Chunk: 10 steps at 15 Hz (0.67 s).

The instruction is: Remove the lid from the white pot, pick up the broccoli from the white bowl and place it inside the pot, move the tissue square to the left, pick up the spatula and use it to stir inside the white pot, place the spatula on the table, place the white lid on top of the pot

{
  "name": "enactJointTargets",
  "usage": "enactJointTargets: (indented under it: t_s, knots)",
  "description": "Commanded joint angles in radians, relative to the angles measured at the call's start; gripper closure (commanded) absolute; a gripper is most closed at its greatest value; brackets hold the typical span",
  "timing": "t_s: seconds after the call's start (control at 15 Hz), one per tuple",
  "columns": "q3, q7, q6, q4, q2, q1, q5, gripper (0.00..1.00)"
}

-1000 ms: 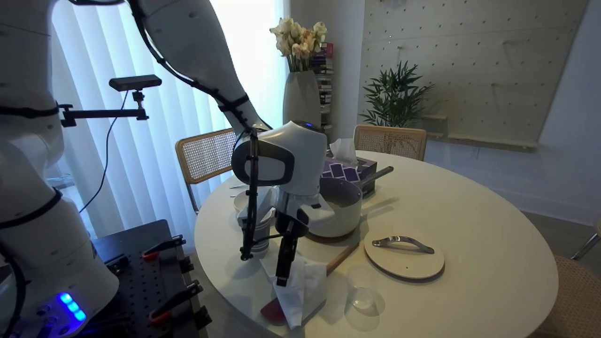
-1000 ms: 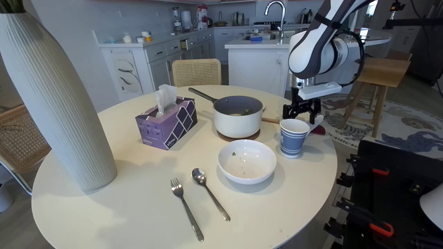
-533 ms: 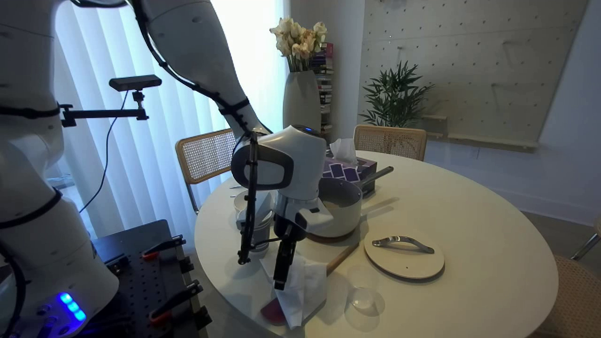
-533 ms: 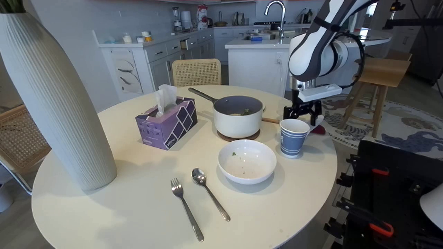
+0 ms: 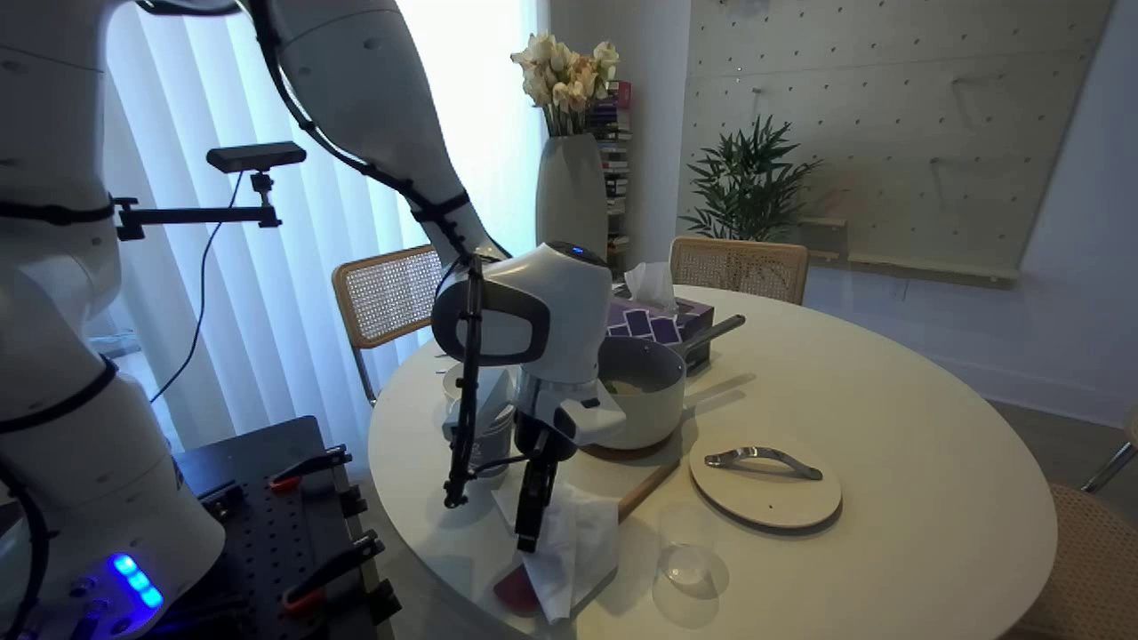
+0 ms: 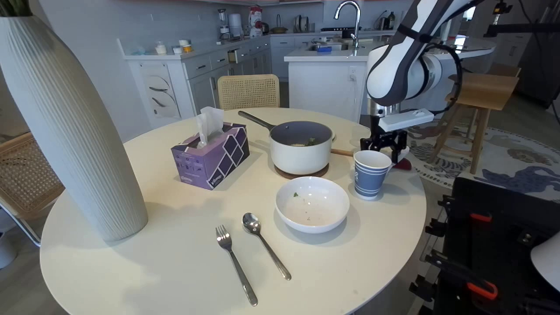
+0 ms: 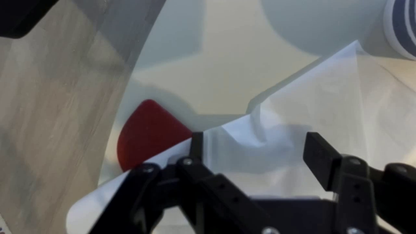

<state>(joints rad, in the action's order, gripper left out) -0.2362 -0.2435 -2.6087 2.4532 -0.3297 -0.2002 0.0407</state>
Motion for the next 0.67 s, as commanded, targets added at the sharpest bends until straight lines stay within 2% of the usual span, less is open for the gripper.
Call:
enactJointTargets:
  t_s: [0.0, 0.4, 0.6]
  knots:
    - [-0.019, -0.031, -0.048, 0.029, 0.014, 0.024, -0.006, 0.51]
    - [-0.021, -0.031, -0.067, 0.028, 0.02, 0.026, -0.006, 0.97]
    - [-0.021, -0.024, -0.061, 0.025, 0.034, 0.025, -0.004, 1.0]
